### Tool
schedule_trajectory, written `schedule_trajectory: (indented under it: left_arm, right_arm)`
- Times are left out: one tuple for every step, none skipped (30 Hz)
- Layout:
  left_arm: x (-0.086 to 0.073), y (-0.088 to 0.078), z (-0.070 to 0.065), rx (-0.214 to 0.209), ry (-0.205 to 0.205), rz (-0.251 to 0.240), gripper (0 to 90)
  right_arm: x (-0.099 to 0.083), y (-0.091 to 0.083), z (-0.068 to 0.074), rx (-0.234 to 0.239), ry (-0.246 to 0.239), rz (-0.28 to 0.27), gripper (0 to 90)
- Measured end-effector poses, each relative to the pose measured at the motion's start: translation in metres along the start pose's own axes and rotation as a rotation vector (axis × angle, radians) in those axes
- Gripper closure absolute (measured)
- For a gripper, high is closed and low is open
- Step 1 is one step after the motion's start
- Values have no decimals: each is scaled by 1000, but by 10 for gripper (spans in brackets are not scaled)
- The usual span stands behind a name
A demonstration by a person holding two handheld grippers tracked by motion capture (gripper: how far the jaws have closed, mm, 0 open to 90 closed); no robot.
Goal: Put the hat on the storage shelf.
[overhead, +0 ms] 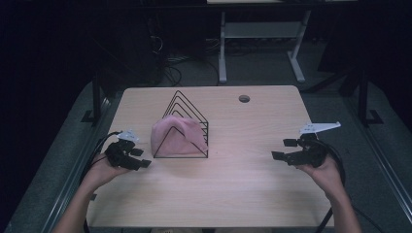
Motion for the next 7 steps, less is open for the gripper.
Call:
schedule_trajectory:
  left_arm:
    - [-2, 0, -1, 2, -3, -2, 390]
    - [-4, -1, -3, 5, -1, -3, 380]
    - [-9, -4, -8, 5, -11, -23, 369]
    - [-9, -4, -8, 5, -11, -23, 368]
    - [-12, -6, -11, 2, -13, -36, 367]
    - [-15, -8, -14, 5, -12, -50, 367]
    - [-17, -10, -17, 8, -23, -68, 359]
  right_arm:
    - [-5, -2, 0, -1, 7, 0, 186]
    - [-10, -3, 1, -5, 14, -3, 183]
    - [-20, -6, 5, 0, 30, -22, 182]
    - [-20, -6, 5, 0, 30, -22, 182]
    - [-31, -8, 11, 0, 23, -39, 182]
    - [-31, -8, 11, 0, 23, -39, 182]
    - [-44, -8, 19, -8, 10, -39, 182]
Point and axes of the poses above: each handheld gripper's, and its own axes: y roughly forward along the jaws, x roughly out of its top, z roughly to its left, the point moved 1 cm from there along y, roughly forward along the jaws, and after that the axes turned 12 degrees about x, right-handed, at the moved point
